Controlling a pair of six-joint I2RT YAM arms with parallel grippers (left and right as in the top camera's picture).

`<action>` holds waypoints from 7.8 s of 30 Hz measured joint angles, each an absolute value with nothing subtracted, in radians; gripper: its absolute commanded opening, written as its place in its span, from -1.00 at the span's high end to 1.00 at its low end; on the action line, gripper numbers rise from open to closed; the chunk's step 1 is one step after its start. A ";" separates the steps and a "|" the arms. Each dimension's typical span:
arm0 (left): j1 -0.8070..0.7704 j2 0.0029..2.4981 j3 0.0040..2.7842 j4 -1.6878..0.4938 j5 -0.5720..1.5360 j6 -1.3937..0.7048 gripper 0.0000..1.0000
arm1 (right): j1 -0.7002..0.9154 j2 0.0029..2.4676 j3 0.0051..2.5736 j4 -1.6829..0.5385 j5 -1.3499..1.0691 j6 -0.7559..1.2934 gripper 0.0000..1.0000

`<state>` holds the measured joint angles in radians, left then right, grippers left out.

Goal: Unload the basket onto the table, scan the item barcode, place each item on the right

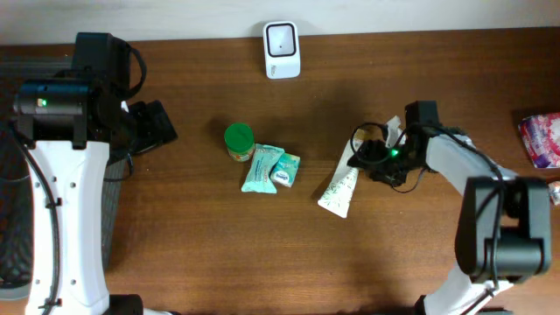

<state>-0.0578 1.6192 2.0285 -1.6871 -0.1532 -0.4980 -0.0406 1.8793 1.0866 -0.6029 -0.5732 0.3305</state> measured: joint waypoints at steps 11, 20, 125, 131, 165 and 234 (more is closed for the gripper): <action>-0.058 1.619 2.028 -1.687 -0.153 -0.498 -0.98 | -0.042 1.912 1.114 -0.645 -0.628 0.355 0.92; -0.058 1.619 2.028 -1.687 -0.153 -0.498 -0.98 | 0.051 1.874 1.290 -1.099 0.130 0.604 0.85; -0.058 1.619 2.028 -1.687 -0.154 -0.498 -0.98 | 0.134 1.937 1.350 -1.076 -0.230 0.214 -0.69; -0.058 1.619 2.028 -1.687 -0.153 -0.498 -0.98 | 0.134 1.937 1.243 -0.925 -0.281 0.272 0.60; -0.058 1.619 2.028 -1.687 -0.153 -0.498 -0.98 | 0.197 1.946 1.261 -0.871 -0.615 0.109 -0.66; -0.058 1.619 2.028 -1.687 -0.154 -0.498 -0.98 | 0.043 1.948 1.342 -0.947 -0.294 0.214 -0.97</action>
